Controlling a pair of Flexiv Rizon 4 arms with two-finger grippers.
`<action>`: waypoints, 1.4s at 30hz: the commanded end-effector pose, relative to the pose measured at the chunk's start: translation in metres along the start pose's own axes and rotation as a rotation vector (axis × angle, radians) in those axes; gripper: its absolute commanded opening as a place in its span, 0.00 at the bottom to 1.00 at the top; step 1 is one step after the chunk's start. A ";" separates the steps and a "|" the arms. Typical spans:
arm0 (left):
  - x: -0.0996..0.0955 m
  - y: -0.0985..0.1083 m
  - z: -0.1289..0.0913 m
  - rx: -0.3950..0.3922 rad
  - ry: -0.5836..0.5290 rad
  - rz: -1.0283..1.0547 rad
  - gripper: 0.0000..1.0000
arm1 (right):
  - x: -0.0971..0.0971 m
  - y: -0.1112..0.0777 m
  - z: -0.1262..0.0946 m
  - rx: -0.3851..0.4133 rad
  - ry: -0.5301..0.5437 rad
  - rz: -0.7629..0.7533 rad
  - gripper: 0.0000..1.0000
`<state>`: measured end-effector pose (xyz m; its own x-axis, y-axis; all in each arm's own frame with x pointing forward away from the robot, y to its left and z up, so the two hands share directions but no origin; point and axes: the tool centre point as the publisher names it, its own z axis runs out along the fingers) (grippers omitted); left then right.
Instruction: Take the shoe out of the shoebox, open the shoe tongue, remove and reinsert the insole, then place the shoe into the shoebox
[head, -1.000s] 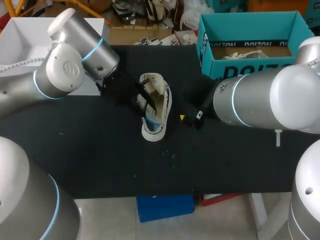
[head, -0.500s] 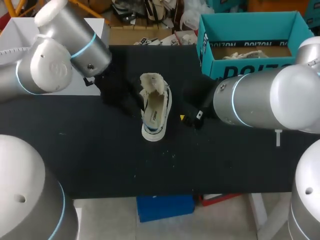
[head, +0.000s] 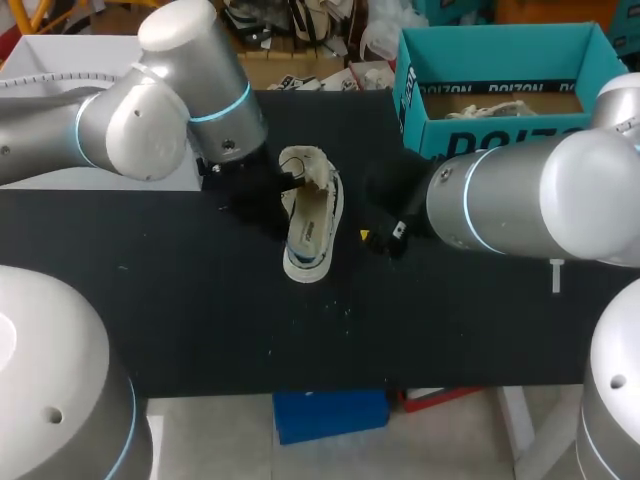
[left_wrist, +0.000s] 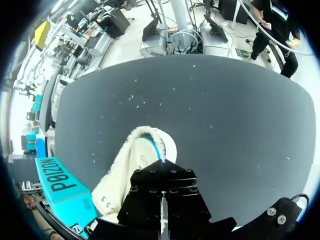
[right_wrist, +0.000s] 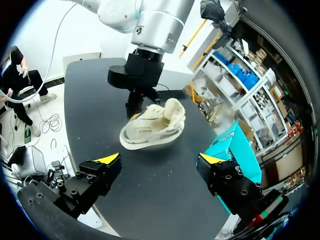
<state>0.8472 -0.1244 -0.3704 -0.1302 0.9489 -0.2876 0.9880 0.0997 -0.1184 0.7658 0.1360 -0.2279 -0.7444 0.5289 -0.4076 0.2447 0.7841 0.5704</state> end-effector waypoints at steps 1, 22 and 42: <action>-0.006 0.006 0.012 0.009 0.014 0.001 0.00 | 0.001 0.000 0.001 -0.001 -0.001 0.001 1.00; -0.015 -0.006 -0.006 0.024 0.034 0.060 0.00 | 0.001 0.000 0.001 -0.001 -0.001 0.001 1.00; -0.022 0.012 0.031 -0.007 0.109 0.059 0.00 | 0.001 0.000 0.001 -0.001 -0.001 0.001 1.00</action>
<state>0.8557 -0.1488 -0.3870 -0.0624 0.9794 -0.1920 0.9946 0.0450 -0.0938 0.7658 0.1360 -0.2279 -0.7444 0.5289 -0.4076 0.2447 0.7841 0.5704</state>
